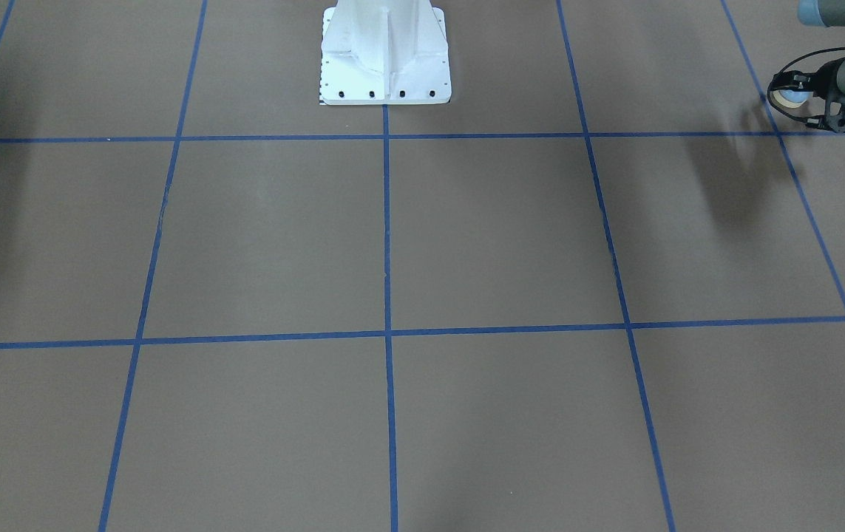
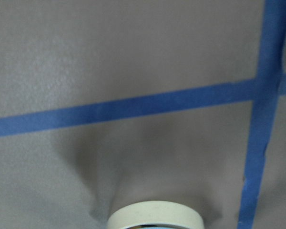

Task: Place and press bell with both arms

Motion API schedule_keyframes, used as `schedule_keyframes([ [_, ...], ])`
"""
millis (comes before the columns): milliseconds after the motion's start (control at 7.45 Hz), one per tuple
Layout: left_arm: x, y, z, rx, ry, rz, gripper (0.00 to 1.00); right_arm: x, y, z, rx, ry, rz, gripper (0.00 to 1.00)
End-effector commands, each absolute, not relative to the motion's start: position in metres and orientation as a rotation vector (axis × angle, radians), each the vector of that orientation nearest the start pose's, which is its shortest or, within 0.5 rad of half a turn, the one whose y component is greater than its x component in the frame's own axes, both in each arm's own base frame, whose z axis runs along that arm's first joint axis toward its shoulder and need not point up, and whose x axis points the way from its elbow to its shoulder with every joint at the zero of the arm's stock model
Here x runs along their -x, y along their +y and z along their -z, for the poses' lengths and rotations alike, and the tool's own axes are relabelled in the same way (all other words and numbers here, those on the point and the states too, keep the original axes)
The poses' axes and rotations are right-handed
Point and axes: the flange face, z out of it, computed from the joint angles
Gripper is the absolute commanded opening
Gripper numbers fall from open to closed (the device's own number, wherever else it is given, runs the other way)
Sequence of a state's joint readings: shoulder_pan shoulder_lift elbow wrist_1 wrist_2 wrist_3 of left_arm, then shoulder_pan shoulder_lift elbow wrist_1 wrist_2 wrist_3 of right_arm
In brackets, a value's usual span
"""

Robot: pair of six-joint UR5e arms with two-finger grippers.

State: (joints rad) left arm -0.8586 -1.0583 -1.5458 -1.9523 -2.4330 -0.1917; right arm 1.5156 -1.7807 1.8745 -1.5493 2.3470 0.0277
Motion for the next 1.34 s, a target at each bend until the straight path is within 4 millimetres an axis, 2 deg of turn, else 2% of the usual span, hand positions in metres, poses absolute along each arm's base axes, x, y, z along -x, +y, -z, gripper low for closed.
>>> schedule_keyframes([
  [0,-0.0928,-0.1949,-0.8145,0.508,0.717,-0.421,1.00,-0.0407,-0.4126,-0.5999,-0.078,-0.781,0.070,1.00],
  [805,-0.0993,-0.2022,-0.8123,0.494,0.715,-0.429,1.00,-0.0407,-0.4125,-0.6001,-0.076,-0.781,0.068,1.00],
  [939,-0.0993,-0.2022,-0.8123,0.494,0.715,-0.429,0.93,-0.0407,-0.4124,-0.6008,-0.074,-0.781,0.067,1.00],
  [1207,-0.0995,-0.2023,-0.8121,0.491,0.717,-0.432,0.64,-0.0407,-0.4125,-0.6007,-0.076,-0.781,0.068,1.00],
])
